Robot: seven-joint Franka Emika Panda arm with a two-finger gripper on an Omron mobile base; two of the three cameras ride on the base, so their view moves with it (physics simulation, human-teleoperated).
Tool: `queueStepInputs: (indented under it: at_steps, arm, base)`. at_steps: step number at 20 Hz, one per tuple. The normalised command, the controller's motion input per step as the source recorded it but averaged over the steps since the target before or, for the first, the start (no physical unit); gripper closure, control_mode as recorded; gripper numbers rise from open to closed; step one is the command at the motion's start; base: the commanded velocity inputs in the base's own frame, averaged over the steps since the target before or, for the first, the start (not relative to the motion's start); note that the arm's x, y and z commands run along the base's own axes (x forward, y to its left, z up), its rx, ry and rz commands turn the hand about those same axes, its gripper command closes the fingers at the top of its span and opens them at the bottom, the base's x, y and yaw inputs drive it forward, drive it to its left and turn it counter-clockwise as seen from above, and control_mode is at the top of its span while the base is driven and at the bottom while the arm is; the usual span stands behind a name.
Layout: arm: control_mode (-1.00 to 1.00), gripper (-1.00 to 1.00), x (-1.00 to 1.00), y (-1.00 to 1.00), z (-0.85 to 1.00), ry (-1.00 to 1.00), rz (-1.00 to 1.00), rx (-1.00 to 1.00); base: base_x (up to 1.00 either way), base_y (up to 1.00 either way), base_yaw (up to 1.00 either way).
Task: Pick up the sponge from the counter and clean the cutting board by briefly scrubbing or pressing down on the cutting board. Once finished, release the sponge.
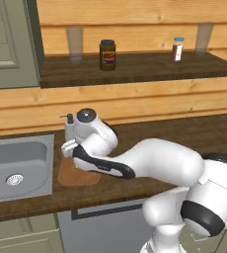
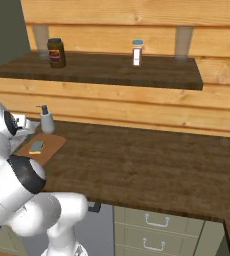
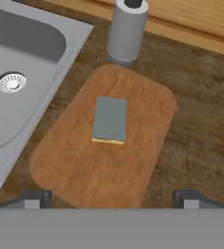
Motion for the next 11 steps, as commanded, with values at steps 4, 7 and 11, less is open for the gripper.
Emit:
queueStepInputs:
  at_steps: [4, 7, 11]
  arm:
    - [-1.00, -1.00, -0.63, -0.94, 1.00, 0.23, -0.07, 0.04]
    - [-1.00, -1.00, -0.56, -1.00, 0.99, 0.25, -0.18, 0.08]
    - [-1.00, -1.00, -0.35, -1.00, 0.58, 0.27, -0.21, 0.14]
  base:
    - [0.00, 0.00, 0.00]
    - [0.00, 0.00, 0.00]
    - [0.00, 0.00, 0.00]
